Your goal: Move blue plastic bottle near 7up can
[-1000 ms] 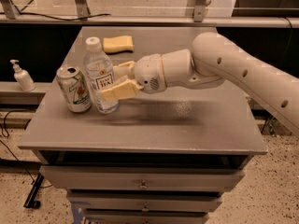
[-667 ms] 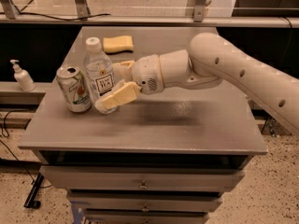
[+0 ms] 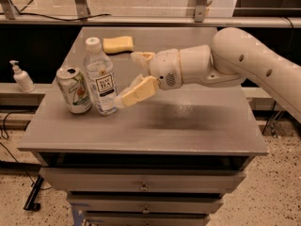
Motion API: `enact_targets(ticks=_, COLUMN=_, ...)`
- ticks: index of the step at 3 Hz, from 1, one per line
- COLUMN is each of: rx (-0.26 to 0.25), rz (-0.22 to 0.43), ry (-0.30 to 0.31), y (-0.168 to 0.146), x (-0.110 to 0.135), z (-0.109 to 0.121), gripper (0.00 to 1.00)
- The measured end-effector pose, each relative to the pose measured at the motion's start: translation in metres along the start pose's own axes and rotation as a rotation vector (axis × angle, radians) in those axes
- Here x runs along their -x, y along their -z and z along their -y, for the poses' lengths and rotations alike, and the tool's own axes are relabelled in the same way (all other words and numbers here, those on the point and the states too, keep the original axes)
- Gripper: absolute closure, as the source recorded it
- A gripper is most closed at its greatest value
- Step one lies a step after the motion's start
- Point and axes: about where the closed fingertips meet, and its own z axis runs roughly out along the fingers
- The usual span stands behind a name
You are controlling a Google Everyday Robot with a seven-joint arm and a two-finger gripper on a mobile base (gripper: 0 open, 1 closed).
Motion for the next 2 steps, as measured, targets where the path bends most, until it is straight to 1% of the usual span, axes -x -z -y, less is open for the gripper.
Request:
enact_targets(ticks=1, rx=-0.137, rz=-0.017, ry=0.054, y=0.085, x=0.024, z=0.014, gripper=0.0)
enact_targets(ticks=2, rx=-0.266, rz=-0.025, ry=0.134, y=0.165, x=0.067, z=0.017, gripper=0.0)
